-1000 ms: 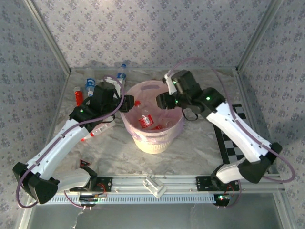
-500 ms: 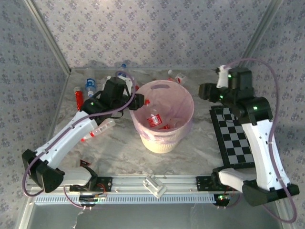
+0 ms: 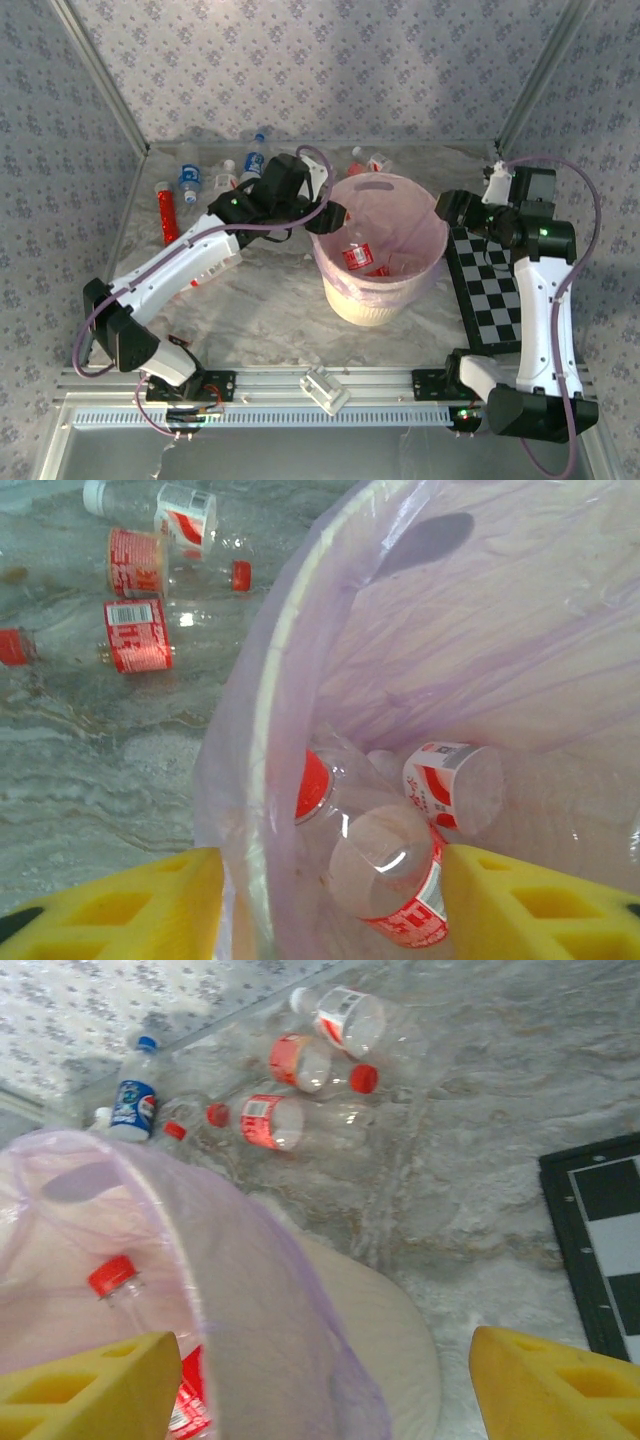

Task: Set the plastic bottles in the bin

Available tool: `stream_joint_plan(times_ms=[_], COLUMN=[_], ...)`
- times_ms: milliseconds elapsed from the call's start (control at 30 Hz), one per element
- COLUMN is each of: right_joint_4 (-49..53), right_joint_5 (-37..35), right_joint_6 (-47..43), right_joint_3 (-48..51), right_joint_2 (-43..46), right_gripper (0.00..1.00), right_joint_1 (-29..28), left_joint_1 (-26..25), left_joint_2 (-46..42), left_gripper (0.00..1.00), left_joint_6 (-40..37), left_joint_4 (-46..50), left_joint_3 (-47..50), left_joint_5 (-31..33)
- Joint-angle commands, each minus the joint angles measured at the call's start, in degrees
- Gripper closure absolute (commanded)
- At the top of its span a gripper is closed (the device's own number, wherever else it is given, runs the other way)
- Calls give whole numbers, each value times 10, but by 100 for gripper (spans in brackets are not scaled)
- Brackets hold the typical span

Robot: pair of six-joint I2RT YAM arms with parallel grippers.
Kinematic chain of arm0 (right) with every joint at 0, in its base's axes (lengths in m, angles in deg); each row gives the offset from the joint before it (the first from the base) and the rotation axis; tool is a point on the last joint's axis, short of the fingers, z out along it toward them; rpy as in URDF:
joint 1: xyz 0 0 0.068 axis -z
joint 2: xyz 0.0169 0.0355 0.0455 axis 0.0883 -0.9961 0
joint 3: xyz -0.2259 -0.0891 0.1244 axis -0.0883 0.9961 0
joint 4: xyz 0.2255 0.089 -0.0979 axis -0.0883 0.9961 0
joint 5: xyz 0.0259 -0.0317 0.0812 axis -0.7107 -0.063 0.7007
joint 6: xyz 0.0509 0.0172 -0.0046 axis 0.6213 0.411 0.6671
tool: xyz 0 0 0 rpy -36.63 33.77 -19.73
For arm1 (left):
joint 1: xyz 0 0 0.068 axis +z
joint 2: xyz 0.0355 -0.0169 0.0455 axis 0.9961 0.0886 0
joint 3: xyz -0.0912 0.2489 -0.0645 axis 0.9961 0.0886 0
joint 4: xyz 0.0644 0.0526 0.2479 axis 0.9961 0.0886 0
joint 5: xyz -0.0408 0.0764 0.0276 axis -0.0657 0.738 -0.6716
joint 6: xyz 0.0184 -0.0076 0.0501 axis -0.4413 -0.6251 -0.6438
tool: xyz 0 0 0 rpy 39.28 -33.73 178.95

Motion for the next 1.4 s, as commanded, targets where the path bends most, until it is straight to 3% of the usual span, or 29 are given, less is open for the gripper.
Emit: stream_joint_plan(times_ms=[0,100,200,367,467,567,667,800,933,1233,1367], right_joint_4=[-13,-18,-22,-27,-26,-27,-35,-40,-33,-32,-32], right_joint_5=[42,49,52,52,47,42,43,43,38,37,34], right_joint_6=[1,-1,-2,-4,-4,-5,-3,-2,-2,-1,-2], right_joint_3=[4,7,11,15,14,14,18,20,18,13,14], right_joint_2=[-9,-17,-19,-22,-22,-20,-21,-25,-23,-18,-17], right_gripper=[21,21,21,21,21,20,20,20,20,20,20], right_joint_1=[-1,-3,-5,-6,-6,-6,-7,-7,-9,-11,-11], left_joint_1=[-4,-4,-2,29,81,168,248,306,319,319,319], left_joint_2=[-16,-37,-69,-146,-204,-236,-231,-212,-176,-98,-54], left_gripper=[28,11,1,0,0,0,0,0,0,0,0], left_joint_6=[-43,-73,-91,-86,-84,-66,-29,4,12,-49,-72], left_joint_4=[35,67,101,121,121,153,179,154,118,16,14], left_joint_3=[-30,-36,-34,11,67,131,188,272,321,374,367], left_joint_5=[5,26,74,99,94,117,153,186,220,170,186])
